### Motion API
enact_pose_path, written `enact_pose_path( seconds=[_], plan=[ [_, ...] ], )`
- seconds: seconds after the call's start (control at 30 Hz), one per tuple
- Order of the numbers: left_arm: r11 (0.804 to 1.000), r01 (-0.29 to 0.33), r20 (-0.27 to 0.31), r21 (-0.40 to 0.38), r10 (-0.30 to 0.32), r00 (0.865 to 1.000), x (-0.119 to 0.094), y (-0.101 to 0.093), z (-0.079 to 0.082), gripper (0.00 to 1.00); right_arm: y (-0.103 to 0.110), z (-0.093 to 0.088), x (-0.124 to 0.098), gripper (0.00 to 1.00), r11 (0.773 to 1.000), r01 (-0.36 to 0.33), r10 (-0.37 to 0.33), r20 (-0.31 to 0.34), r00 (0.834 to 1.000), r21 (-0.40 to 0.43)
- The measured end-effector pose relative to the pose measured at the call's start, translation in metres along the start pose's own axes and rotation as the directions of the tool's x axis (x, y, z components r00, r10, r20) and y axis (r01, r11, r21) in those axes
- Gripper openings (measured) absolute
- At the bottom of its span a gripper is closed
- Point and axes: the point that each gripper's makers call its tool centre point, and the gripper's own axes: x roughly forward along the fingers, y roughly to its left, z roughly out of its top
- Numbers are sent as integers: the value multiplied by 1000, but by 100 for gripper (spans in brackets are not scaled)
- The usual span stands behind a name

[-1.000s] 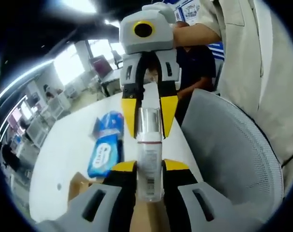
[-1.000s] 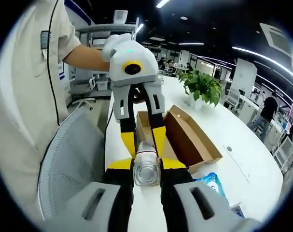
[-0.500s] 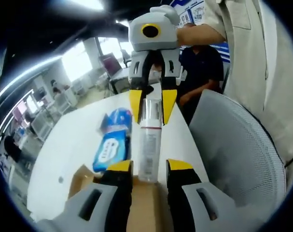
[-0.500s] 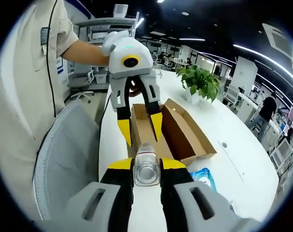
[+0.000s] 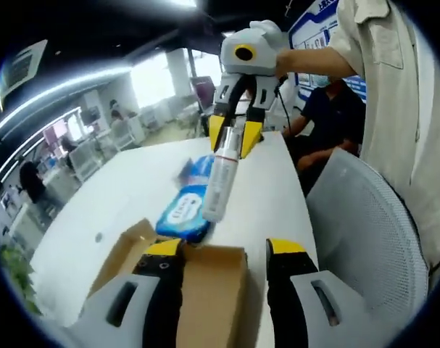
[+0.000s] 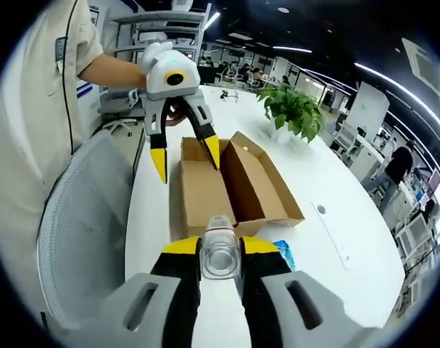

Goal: Operate the shoe box by opening the lid, removing the specified soft item, and placing it in the target area until the item is outside and the box remains undamaged.

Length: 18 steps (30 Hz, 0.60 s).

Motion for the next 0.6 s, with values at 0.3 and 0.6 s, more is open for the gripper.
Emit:
enact_pose_path(
  seconds=[0.3, 0.6],
  plan=[
    [991, -104, -8, -82, 104, 995, -19, 9, -15, 59, -42, -12, -3, 17, 999, 14, -16, -58, 998, -34],
    [967, -197, -18, -161, 197, 980, -38, 15, -28, 71, -81, -24, -2, 17, 999, 12, -18, -113, 993, -50]
  ],
)
